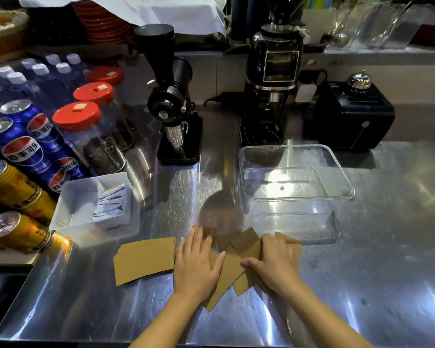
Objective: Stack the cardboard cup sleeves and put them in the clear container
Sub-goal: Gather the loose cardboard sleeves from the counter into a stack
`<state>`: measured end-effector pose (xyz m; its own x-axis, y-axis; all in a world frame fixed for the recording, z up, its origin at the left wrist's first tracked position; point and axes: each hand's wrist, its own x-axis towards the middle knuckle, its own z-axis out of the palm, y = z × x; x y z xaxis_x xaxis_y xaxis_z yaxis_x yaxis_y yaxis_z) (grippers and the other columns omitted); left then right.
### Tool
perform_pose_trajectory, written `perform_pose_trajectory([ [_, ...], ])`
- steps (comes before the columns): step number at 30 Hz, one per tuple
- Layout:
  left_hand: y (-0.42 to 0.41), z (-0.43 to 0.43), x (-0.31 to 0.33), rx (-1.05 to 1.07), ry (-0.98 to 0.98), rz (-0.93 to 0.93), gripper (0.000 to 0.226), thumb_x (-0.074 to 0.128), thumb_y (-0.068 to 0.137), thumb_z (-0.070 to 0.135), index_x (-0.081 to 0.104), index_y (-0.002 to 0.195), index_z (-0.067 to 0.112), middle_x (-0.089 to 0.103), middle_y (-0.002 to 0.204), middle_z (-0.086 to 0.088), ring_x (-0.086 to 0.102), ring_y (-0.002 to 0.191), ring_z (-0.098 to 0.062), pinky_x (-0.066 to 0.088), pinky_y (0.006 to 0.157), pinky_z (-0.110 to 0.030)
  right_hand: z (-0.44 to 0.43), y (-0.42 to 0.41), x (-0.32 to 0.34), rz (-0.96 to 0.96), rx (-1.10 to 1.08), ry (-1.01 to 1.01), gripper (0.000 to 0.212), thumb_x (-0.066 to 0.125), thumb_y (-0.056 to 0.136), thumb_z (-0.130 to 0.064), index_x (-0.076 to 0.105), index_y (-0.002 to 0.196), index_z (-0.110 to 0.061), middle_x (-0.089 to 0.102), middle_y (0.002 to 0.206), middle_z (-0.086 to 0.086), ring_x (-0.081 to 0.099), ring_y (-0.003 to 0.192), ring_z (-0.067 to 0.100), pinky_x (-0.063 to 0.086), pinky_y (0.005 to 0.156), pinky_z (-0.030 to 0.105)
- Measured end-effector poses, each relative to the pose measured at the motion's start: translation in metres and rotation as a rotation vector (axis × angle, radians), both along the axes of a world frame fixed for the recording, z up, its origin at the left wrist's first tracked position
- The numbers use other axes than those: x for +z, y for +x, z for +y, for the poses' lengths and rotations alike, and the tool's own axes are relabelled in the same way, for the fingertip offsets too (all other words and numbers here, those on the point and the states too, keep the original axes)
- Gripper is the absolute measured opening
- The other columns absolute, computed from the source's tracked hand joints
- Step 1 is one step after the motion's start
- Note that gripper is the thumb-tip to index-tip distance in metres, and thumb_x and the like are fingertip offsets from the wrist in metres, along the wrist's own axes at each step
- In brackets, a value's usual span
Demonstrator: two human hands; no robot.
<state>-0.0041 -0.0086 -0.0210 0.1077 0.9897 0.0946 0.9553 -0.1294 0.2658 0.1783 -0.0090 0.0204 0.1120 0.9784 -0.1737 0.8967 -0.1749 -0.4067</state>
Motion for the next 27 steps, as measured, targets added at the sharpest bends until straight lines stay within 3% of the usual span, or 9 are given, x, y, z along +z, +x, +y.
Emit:
perform_pose_trajectory([
  [3, 0.000, 0.000, 0.002, -0.001, -0.015, -0.002, 0.061, 0.024, 0.088, 0.057, 0.041, 0.136, 0.023, 0.033, 0.152, -0.002, 0.017, 0.144, -0.020, 0.005, 0.116, -0.036, 0.000, 0.004, 0.004, 0.178, -0.080, 0.056, 0.030, 0.059, 0.083, -0.040, 0.048, 0.076, -0.014, 0.059, 0.078, 0.003, 0.054, 0.078, 0.025, 0.037, 0.066, 0.035],
  [8, 0.006, 0.003, 0.015, 0.056, -0.042, -0.097, 0.055, 0.038, 0.089, 0.052, 0.046, 0.131, 0.017, 0.038, 0.149, -0.003, 0.023, 0.142, -0.019, 0.010, 0.116, -0.036, 0.003, 0.014, 0.015, 0.458, -0.204, 0.102, 0.028, 0.054, 0.089, -0.028, 0.048, 0.065, -0.014, 0.053, 0.063, 0.001, 0.048, 0.061, 0.017, 0.034, 0.053, 0.027],
  [10, 0.012, 0.003, 0.027, 0.090, -0.054, -0.276, 0.049, 0.045, 0.088, 0.048, 0.051, 0.125, 0.016, 0.049, 0.139, -0.002, 0.036, 0.134, -0.020, 0.022, 0.113, -0.037, 0.004, 0.016, 0.021, 0.584, -0.239, 0.107, 0.028, 0.056, 0.088, -0.027, 0.049, 0.065, -0.012, 0.052, 0.063, 0.001, 0.045, 0.060, 0.015, 0.034, 0.055, 0.028],
  [13, 0.029, 0.002, 0.053, 0.125, -0.247, -0.801, 0.035, 0.055, 0.086, 0.039, 0.057, 0.114, 0.018, 0.062, 0.115, 0.000, 0.057, 0.107, -0.017, 0.046, 0.095, -0.037, 0.003, 0.015, 0.028, 0.776, -0.269, 0.128, 0.028, 0.061, 0.085, -0.025, 0.056, 0.071, -0.001, 0.055, 0.067, 0.006, 0.047, 0.063, 0.016, 0.037, 0.060, 0.031],
  [16, 0.049, 0.000, 0.073, 0.191, -0.524, -1.299, 0.028, 0.064, 0.082, 0.031, 0.062, 0.098, 0.008, 0.068, 0.094, -0.009, 0.062, 0.089, -0.023, 0.051, 0.076, -0.031, 0.000, 0.009, 0.037, 0.921, -0.251, 0.117, 0.021, 0.063, 0.084, -0.021, 0.058, 0.067, -0.009, 0.057, 0.064, 0.003, 0.049, 0.060, 0.013, 0.039, 0.056, 0.025],
  [18, 0.056, 0.001, 0.078, 0.247, -0.673, -1.522, 0.033, 0.070, 0.076, 0.028, 0.067, 0.095, 0.002, 0.068, 0.088, -0.017, 0.063, 0.083, -0.027, 0.052, 0.075, -0.034, -0.003, 0.004, 0.041, 0.973, -0.218, 0.114, 0.019, 0.063, 0.084, -0.019, 0.059, 0.067, -0.014, 0.059, 0.063, -0.001, 0.051, 0.058, 0.008, 0.040, 0.053, 0.018],
  [21, 0.059, 0.003, 0.078, 0.270, -0.916, -1.699, 0.036, 0.068, 0.075, 0.020, 0.067, 0.104, -0.001, 0.068, 0.103, -0.022, 0.064, 0.094, -0.030, 0.049, 0.093, -0.044, -0.006, 0.001, 0.045, 0.961, -0.154, 0.102, 0.022, 0.061, 0.086, -0.016, 0.059, 0.064, -0.020, 0.059, 0.057, -0.011, 0.051, 0.055, 0.000, 0.038, 0.053, 0.012],
  [25, 0.061, 0.002, 0.073, 0.285, -1.095, -1.914, 0.029, 0.063, 0.076, 0.018, 0.071, 0.101, 0.005, 0.073, 0.099, -0.017, 0.070, 0.091, -0.026, 0.058, 0.080, -0.038, -0.014, 0.003, 0.045, 0.931, -0.074, 0.074, 0.027, 0.055, 0.089, -0.014, 0.061, 0.066, -0.026, 0.062, 0.061, -0.016, 0.052, 0.059, -0.008, 0.039, 0.058, 0.008],
  [27, 0.062, 0.005, 0.071, 0.320, -1.088, -1.974, 0.028, 0.058, 0.081, 0.020, 0.071, 0.102, 0.007, 0.072, 0.103, -0.019, 0.068, 0.097, -0.028, 0.053, 0.087, -0.042, -0.015, 0.007, 0.042, 0.851, -0.140, 0.097, 0.014, 0.059, 0.087, -0.022, 0.063, 0.073, -0.021, 0.064, 0.072, -0.008, 0.056, 0.065, -0.004, 0.042, 0.062, 0.010],
])
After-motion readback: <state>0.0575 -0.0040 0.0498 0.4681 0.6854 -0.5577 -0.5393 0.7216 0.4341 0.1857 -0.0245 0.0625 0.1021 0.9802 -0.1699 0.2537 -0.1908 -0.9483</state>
